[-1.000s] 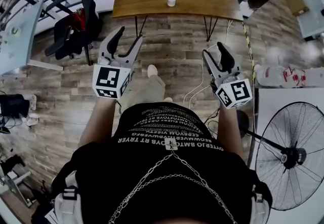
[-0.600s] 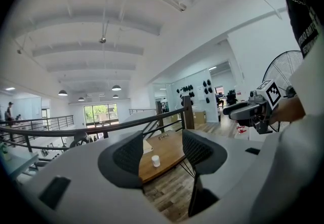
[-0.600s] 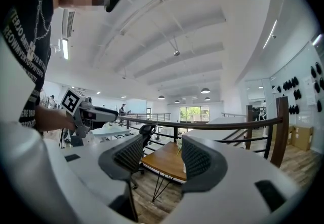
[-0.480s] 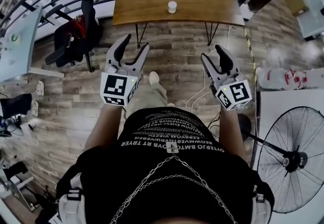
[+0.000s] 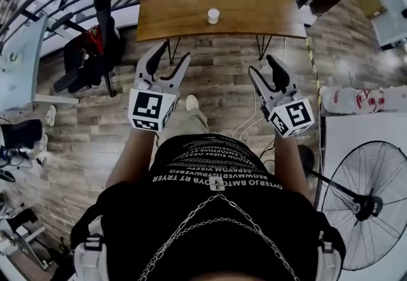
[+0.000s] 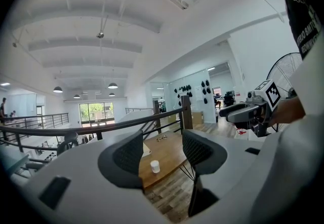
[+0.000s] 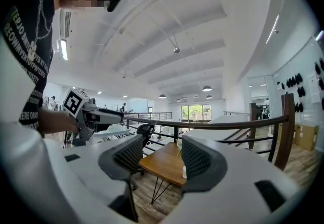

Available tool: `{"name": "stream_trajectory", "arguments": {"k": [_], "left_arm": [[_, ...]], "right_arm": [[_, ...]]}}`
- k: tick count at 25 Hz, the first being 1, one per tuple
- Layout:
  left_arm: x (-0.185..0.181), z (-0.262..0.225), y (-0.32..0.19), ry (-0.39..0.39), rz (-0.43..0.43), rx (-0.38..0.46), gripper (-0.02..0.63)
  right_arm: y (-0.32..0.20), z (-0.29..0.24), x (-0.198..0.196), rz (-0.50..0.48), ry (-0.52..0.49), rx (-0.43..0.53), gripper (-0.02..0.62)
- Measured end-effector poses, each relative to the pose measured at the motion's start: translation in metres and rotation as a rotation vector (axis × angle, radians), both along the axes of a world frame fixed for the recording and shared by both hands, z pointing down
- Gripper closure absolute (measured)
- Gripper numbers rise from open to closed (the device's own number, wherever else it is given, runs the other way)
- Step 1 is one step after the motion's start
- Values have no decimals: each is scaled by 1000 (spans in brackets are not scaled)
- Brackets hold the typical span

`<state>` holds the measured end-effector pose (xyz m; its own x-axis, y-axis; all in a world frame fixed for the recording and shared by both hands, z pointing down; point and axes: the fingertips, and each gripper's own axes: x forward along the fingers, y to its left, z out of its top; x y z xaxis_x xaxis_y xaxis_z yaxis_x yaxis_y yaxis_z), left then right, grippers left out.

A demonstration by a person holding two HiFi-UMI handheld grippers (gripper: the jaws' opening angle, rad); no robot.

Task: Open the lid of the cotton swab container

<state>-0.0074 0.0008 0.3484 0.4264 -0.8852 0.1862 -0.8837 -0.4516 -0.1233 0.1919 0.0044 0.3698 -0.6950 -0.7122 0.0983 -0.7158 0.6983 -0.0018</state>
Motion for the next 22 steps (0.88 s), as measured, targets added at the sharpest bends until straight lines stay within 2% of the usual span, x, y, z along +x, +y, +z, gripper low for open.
{"name": "stream_trajectory", "arguments": {"k": [9,22], "left_arm": [[-3,10,-52,-1,5,-33,359],[-33,10,-131,2,27,-44,359]], "right_arm": [[-53,6,-14,-24,-1,-27,367],[-134,-3,-50,-34,7,-32,367]]}}
